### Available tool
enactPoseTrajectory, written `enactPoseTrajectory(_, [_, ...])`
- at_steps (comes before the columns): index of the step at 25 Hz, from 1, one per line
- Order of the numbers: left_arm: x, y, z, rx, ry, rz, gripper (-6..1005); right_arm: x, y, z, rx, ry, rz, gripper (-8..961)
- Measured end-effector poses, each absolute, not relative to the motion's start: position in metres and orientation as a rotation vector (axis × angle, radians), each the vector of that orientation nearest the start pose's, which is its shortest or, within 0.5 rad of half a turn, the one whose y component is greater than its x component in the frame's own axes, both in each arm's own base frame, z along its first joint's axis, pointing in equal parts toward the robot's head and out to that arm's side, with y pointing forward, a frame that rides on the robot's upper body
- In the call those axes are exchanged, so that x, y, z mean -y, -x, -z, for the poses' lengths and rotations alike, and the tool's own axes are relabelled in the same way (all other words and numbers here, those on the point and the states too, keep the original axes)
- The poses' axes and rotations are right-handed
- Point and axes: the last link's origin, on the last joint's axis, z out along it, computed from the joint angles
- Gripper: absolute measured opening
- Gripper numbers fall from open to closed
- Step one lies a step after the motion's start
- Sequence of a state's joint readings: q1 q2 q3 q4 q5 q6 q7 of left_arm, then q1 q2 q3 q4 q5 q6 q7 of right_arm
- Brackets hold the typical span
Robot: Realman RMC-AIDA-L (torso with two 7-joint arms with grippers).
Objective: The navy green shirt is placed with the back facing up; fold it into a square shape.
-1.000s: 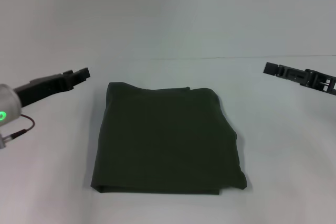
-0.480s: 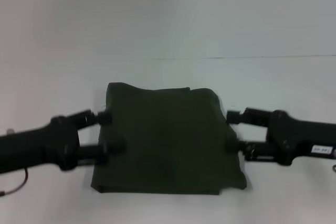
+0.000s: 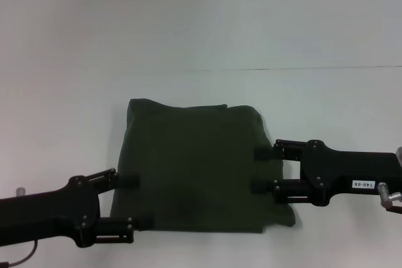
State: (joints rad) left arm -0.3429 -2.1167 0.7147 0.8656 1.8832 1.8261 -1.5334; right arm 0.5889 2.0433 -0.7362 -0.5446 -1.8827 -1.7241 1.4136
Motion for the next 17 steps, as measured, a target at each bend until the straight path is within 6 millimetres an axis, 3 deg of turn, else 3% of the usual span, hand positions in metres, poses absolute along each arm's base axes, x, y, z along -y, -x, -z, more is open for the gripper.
enactPoseTrajectory(17, [-0.2689, 0.2649, -0.0213, 0.778, 2.766, 0.961, 963, -0.3186, -0.2314, 0.0051, -0.654, 2.869, -0.976, 764])
